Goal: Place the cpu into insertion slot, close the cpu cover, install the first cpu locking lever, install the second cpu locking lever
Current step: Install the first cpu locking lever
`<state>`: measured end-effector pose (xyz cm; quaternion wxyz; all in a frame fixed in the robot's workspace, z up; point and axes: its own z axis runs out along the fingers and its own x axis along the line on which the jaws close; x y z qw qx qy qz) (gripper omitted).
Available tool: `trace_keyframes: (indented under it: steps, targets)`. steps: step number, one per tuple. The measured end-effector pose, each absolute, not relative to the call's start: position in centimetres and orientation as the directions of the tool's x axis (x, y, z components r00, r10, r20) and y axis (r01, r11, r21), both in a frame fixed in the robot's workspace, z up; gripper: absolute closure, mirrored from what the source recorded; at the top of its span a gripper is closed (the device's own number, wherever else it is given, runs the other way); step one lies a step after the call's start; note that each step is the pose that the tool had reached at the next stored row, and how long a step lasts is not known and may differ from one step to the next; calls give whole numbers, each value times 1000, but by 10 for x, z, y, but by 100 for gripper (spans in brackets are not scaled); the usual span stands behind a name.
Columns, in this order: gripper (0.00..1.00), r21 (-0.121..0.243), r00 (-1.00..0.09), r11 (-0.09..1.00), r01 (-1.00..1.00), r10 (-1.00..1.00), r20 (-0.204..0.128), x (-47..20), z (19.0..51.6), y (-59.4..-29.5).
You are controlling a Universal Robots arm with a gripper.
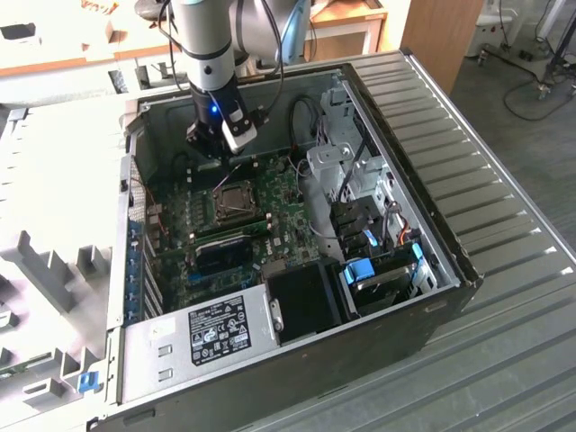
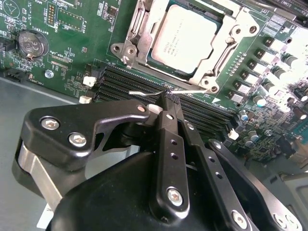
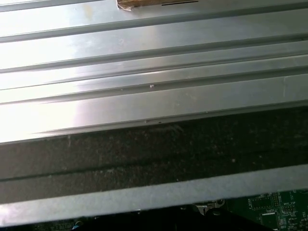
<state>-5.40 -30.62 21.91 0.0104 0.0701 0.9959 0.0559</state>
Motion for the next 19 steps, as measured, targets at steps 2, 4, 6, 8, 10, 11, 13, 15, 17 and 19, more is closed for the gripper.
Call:
trace_keyframes:
  steps: [2, 4, 6, 8, 10, 11, 13, 15, 17, 19]
  targets:
    - [89, 113, -990, 984, 138, 141, -13, -54, 219, -306]
    - [89, 113, -990, 984, 139, 141, -13, -54, 218, -306]
    - [89, 113, -990, 984, 138, 141, -13, -53, 218, -306]
    - [89, 113, -990, 984, 139, 141, -13, -53, 218, -306]
    - [89, 113, -990, 984, 138, 141, -13, -53, 217, -306]
    - [89, 113, -990, 984, 138, 141, -13, -52, 217, -306]
    - [89, 113, -990, 984, 139, 141, -13, -52, 217, -306]
    - [89, 113, -990, 984, 139, 141, -13, -51, 216, -306]
    - [89, 113, -990, 984, 139, 141, -13, -51, 216, -306]
    - [89, 113, -990, 984, 139, 141, -13, -50, 215, -306]
